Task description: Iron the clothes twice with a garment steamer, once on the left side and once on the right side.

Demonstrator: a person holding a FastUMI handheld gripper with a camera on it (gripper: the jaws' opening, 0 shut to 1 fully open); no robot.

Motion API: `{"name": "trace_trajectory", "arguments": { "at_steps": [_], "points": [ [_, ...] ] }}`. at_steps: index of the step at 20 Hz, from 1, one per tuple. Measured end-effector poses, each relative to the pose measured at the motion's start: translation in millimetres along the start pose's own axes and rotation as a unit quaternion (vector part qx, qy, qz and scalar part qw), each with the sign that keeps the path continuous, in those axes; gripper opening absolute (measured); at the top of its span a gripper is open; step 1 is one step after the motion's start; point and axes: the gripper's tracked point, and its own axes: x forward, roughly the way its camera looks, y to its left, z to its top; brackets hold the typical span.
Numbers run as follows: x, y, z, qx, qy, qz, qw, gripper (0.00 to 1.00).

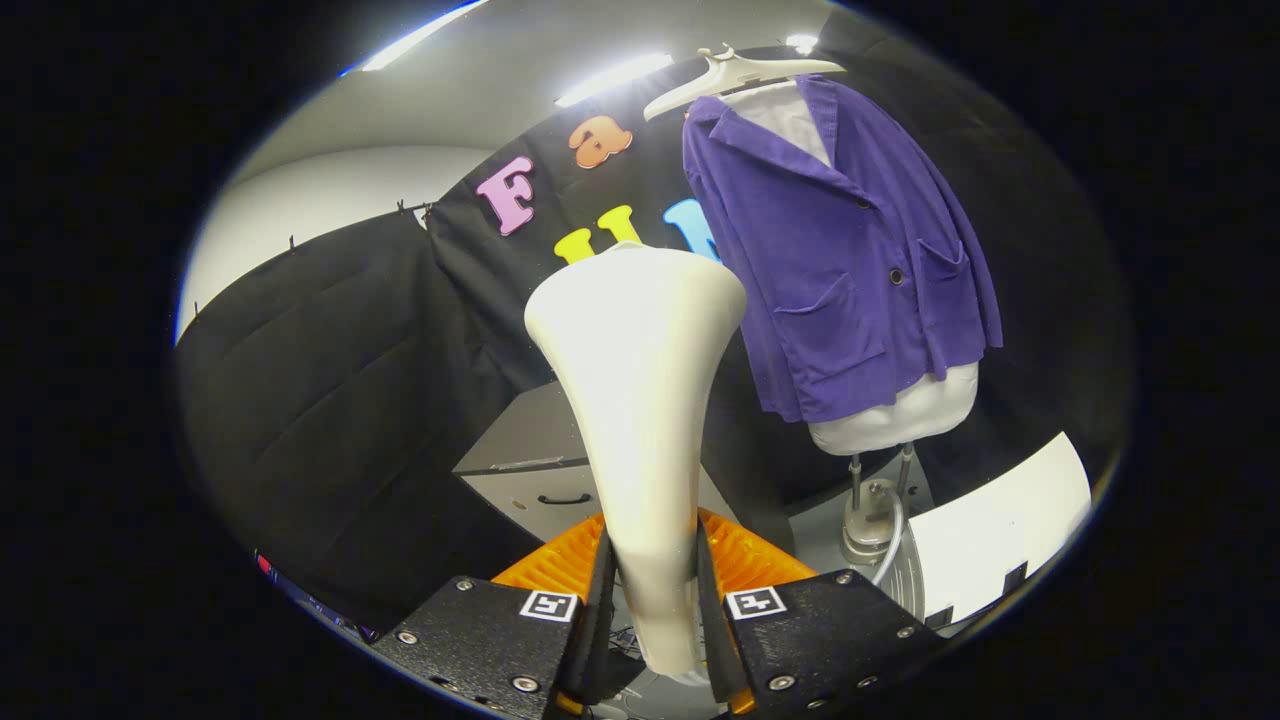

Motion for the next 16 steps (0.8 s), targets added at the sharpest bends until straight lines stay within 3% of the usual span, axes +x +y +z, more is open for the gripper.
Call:
{"name": "trace_trajectory", "arguments": {
  "at_steps": [7, 16],
  "points": [
    [-25.4, -16.1, 58.2, -0.002, -0.060, -0.019, 0.998, 0.40],
    [-13.8, -35.4, 136.9, -0.014, -0.104, -0.020, 0.994, 0.39]
  ]
}}
